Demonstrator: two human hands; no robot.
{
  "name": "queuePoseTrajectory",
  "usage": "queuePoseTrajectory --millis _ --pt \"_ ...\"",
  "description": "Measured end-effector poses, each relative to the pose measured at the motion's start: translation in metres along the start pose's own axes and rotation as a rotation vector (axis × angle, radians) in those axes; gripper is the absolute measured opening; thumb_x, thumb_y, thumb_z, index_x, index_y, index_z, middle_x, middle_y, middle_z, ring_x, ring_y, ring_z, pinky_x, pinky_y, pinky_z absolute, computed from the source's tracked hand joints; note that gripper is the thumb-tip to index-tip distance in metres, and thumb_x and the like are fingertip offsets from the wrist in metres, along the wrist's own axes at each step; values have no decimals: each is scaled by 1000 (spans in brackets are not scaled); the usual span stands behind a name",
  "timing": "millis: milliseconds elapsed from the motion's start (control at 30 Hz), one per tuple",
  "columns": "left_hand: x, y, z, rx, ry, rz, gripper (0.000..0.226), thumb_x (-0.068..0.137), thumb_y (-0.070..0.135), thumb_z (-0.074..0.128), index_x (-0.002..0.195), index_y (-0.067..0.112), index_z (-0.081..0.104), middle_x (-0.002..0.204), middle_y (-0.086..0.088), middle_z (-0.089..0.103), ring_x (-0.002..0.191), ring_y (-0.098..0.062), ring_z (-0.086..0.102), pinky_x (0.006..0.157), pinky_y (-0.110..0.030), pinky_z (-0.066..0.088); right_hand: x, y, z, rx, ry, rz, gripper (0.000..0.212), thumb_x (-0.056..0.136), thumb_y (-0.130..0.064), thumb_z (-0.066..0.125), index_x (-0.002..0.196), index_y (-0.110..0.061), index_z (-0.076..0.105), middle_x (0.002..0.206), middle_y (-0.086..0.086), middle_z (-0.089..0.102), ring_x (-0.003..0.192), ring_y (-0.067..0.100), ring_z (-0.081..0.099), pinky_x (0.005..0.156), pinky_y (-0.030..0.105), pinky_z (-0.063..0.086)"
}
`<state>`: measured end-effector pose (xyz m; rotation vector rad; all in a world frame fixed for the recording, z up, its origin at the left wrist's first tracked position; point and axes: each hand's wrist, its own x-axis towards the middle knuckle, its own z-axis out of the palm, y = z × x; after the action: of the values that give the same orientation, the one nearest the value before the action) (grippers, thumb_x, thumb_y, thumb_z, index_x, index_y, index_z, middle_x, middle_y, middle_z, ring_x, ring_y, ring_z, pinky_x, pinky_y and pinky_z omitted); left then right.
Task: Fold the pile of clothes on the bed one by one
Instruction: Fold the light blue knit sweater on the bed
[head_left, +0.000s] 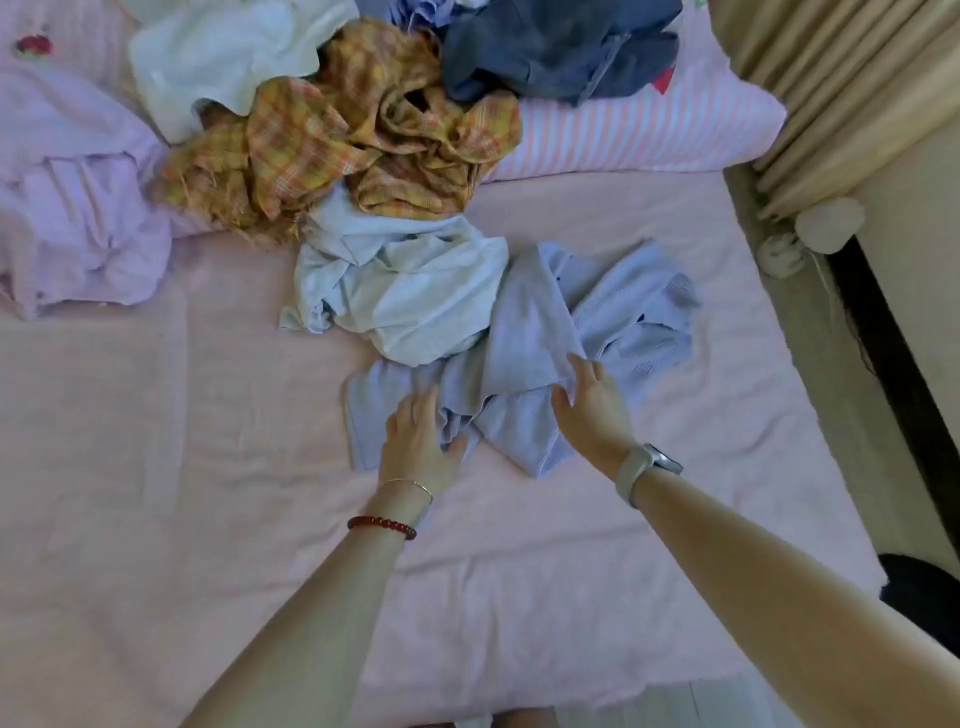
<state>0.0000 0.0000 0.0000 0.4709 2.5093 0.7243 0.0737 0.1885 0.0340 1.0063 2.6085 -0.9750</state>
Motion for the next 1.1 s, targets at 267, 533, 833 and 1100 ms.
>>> queuePoseTrajectory --millis 267,533,833,1100 --pt "61 -13 24 21 -16 179 42 86 6 60 127 4 54 123 -19 54 113 -35 51 88 -24 38 89 -2 29 -9 31 82 60 92 -18 43 146 -12 17 119 14 56 112 35 49 95 45 36" --pt "3 -61 -11 -22 69 313 32 81 10 42 98 6 69 91 -12 70 86 -20 55 73 -21 37 -32 4 80 195 117 -32 38 78 -13 32 108 -3 53 64 -4 37 60 27 35 55 34 32" --pt "-126 -145 -51 336 -431 85 29 81 2 60 104 18 70 103 -6 65 101 -29 57 82 -30 43 -200 3 135 -130 -516 -62 49 87 -37 27 124 -21 54 105 6 59 104 26 55 79 33 41" --pt "-91 -110 -50 229 -267 205 53 74 39 40 107 7 67 119 -17 58 107 -41 54 88 -49 48 -145 -7 108 -14 249 -111 40 80 -19 39 109 0 61 102 18 60 90 40 59 72 47 53"
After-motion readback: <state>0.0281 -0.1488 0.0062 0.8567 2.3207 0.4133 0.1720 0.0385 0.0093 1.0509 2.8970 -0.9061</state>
